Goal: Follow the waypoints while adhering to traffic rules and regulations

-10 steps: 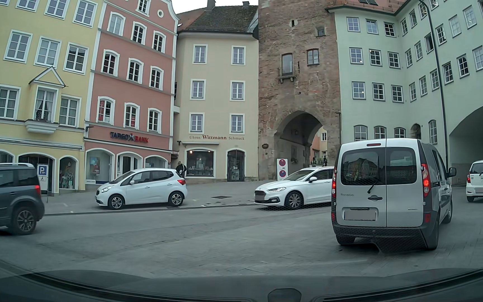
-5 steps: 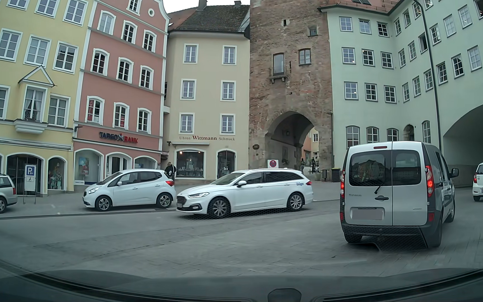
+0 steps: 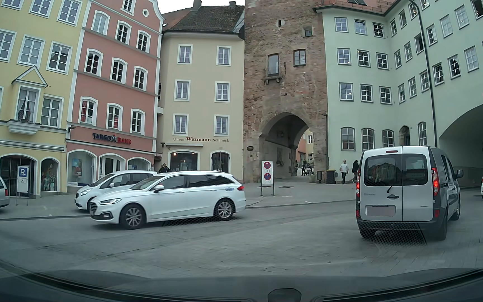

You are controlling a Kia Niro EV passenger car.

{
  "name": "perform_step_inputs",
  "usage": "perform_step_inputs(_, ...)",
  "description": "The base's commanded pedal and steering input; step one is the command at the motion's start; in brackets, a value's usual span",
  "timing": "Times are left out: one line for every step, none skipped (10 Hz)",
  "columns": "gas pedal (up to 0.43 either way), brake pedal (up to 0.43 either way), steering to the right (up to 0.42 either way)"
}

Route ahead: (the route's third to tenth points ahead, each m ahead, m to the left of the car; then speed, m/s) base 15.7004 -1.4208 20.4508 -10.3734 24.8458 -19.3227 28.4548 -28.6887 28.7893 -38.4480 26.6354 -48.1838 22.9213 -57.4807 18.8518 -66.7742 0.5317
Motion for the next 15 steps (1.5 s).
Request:
perform_step_inputs(0.22,0.0,0.308)
perform_step_inputs(0.26,0.0,0.308)
perform_step_inputs(0.299,0.0,0.311)
perform_step_inputs(0.319,0.0,0.316)
perform_step_inputs(0.331,0.0,0.322)
perform_step_inputs(0.339,0.0,0.336)
perform_step_inputs(0.339,0.0,0.348)
perform_step_inputs(0.339,0.0,0.35)
perform_step_inputs(0.339,0.0,0.351)
perform_step_inputs(0.339,0.0,0.351)
perform_step_inputs(0.339,0.0,0.35)
perform_step_inputs(0.339,0.0,0.351)
perform_step_inputs(0.331,0.0,0.351)
perform_step_inputs(0.331,0.0,0.351)
perform_step_inputs(0.331,0.0,0.351)
